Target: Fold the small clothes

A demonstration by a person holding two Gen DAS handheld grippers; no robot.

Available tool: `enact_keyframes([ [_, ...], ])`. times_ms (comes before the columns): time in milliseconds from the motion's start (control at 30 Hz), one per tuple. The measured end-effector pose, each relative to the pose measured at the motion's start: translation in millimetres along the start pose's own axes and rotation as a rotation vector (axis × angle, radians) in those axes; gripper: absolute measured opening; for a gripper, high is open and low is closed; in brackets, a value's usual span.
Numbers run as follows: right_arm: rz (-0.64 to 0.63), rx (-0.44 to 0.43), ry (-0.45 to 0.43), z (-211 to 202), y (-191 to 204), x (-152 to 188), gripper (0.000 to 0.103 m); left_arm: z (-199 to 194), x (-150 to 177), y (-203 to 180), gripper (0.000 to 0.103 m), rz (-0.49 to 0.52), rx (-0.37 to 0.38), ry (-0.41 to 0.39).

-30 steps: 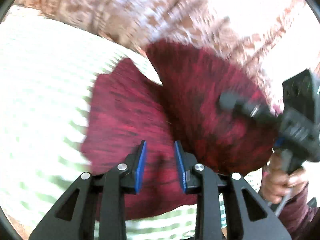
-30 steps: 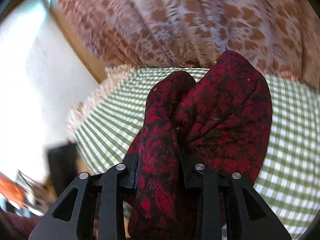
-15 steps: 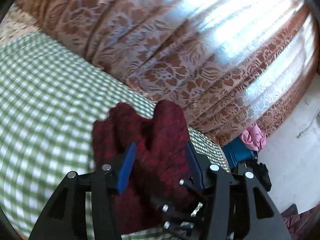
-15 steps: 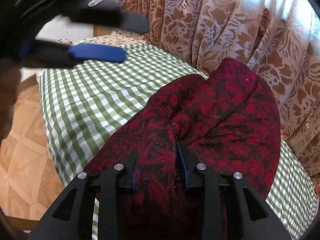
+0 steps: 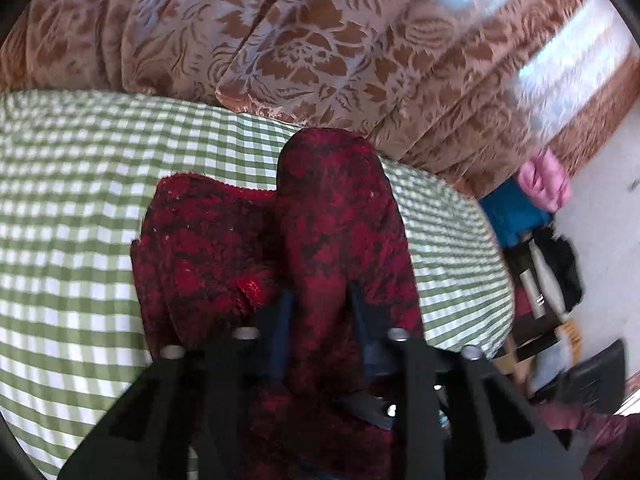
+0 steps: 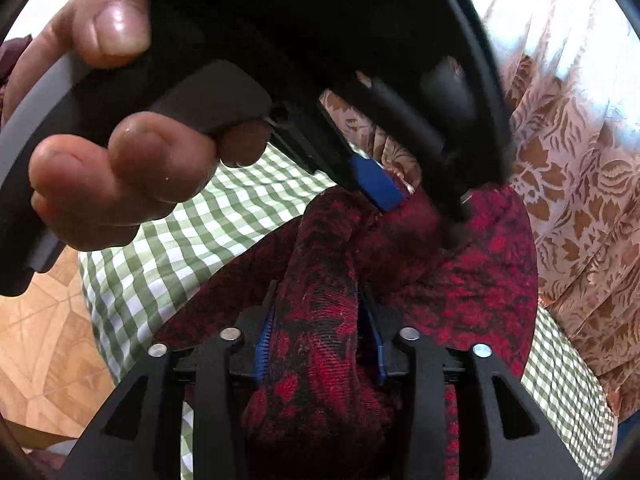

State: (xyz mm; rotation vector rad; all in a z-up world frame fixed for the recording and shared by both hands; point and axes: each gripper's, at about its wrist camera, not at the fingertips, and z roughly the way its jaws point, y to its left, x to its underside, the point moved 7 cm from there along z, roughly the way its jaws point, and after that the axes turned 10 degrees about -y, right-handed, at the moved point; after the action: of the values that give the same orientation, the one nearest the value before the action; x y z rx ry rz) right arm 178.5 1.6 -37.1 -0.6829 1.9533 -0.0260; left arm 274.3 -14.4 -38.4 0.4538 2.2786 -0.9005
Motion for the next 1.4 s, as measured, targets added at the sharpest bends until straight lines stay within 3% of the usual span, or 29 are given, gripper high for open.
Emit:
enact_keyframes([
  [67, 0.004, -0.004, -0.013, -5, -1, -1, 0.042, -3, 0, -5, 0.014, 0.032, -0.029, -0.009],
  [133, 0.023, -0.05, -0.035, -13, -2, -3, 0.055, -7, -1, -7, 0.013, 0.045, -0.05, -0.016],
  [167, 0.041, -0.095, -0.049, -20, -3, -4, 0.062, -8, -1, -7, 0.013, 0.046, -0.06, -0.02],
  [233, 0.107, -0.184, -0.077, -38, -9, -6, 0.065, -15, -1, -5, 0.013, 0.042, -0.069, -0.026],
  [333, 0.291, -0.383, -0.066, -68, -28, 0, 0.066, -26, 1, -2, 0.013, 0.041, -0.081, -0.037],
  [400, 0.372, -0.432, -0.068, -86, -45, 8, 0.065, -33, 4, 4, 0.013, 0.034, -0.095, -0.043],
  [533, 0.439, -0.353, -0.059, -96, -79, 25, 0.064, -38, 10, 15, 0.013, 0.0, -0.105, -0.054],
  [633, 0.429, -0.287, -0.021, -82, -82, 37, 0.059, -43, 16, 25, 0.013, -0.032, -0.116, -0.061],
  [833, 0.221, -0.178, -0.024, -61, -42, 23, 0.059, -67, 29, 46, 0.013, -0.108, -0.151, -0.105],
  [1033, -0.039, -0.043, 0.025, -26, 9, 31, 0.062, -50, 66, 89, 0.014, -0.178, -0.367, -0.092],
  [1133, -0.035, -0.018, 0.024, -14, 10, 37, 0.062, -33, 75, 89, 0.015, -0.148, -0.441, -0.136],
  [1233, 0.026, -0.067, 0.027, -13, -1, 36, 0.062, -27, 75, 78, 0.015, -0.068, -0.502, -0.172],
  [1400, 0.34, -0.353, 0.046, -33, -48, 20, 0.062, -34, 71, 70, 0.015, -0.043, -0.497, -0.198],
])
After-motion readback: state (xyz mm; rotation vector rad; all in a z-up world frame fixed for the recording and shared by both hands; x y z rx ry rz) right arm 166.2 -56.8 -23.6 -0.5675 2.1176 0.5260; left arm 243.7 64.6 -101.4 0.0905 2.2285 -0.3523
